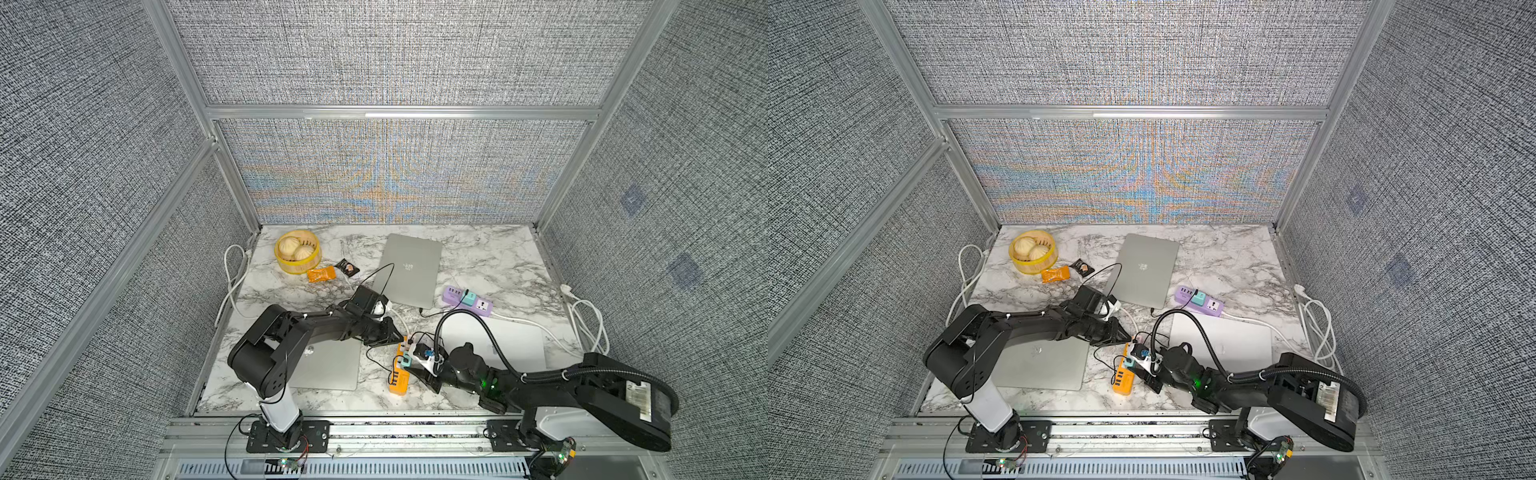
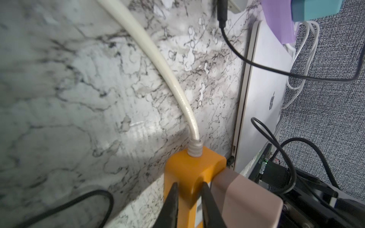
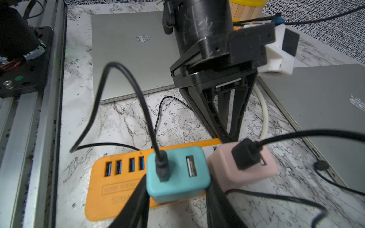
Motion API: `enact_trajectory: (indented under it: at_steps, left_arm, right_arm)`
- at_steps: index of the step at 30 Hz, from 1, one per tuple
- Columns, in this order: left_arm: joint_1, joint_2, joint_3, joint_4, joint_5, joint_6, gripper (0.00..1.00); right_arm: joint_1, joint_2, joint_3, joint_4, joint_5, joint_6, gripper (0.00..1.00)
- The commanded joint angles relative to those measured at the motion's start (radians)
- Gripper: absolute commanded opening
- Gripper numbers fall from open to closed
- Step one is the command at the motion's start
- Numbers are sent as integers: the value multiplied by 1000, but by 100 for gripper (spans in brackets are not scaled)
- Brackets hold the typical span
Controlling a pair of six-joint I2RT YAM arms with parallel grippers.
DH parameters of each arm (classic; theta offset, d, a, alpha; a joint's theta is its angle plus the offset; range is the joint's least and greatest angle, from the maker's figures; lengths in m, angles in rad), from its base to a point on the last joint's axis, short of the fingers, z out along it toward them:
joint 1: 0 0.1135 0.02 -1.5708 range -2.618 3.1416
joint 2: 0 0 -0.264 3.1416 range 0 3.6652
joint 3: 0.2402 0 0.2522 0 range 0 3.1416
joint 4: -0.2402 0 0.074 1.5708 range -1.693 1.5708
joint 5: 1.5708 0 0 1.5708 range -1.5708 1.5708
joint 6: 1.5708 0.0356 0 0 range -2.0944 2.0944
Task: Unplug the laptop charger
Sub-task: Remove the plug from the socket.
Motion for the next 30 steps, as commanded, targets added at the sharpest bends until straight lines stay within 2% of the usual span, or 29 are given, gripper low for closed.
enact_trajectory:
  at_steps: [1,6,13,24,30]
  left_arm:
    - [-2,21,-13,-152,-176,9,20]
    - [-2,25,-14,-152,-178,11,19]
    - [-4,29,-15,-152,-177,12,19]
    - [-7,34,-14,-152,-182,12,19]
    - [-8,37,-17,-152,-184,12,19]
  right_arm:
    - [10,-8,11,51,-19,-36,29]
    - [4,6,-16,145,-16,26,28]
    - [-1,18,-20,181,-25,63,28]
    - [23,-31,27,23,-9,-41,27]
    - [38,-17,24,60,19,-38,27]
